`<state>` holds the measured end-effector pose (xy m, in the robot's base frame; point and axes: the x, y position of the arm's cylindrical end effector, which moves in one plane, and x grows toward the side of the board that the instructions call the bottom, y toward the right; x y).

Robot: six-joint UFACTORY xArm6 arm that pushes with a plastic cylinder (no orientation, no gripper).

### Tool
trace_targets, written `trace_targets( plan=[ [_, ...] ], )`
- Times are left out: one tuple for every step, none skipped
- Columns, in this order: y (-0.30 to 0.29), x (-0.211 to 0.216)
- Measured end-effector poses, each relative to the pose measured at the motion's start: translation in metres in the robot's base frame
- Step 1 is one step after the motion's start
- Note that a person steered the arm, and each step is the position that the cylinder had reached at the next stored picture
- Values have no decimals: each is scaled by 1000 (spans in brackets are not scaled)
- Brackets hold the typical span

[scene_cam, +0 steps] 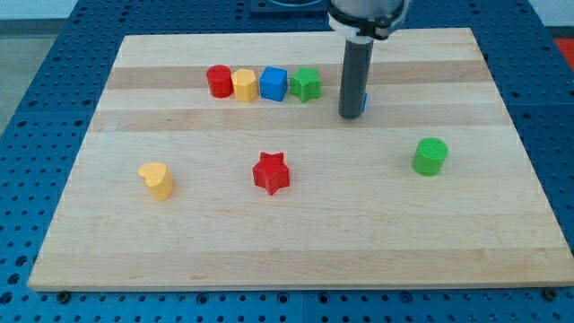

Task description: Move the blue triangle to the right of the green star

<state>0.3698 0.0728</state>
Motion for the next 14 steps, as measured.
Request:
trace_targets(
  plan=[
    [0,-11],
    [0,-11],
    [4,33],
    [29,62],
    [39,43],
    [39,32],
    [37,14],
    [38,-19],
    [38,-20],
    [33,-20],
    [17,-20],
    [9,-20],
    [8,-20],
    [8,-20]
  ],
)
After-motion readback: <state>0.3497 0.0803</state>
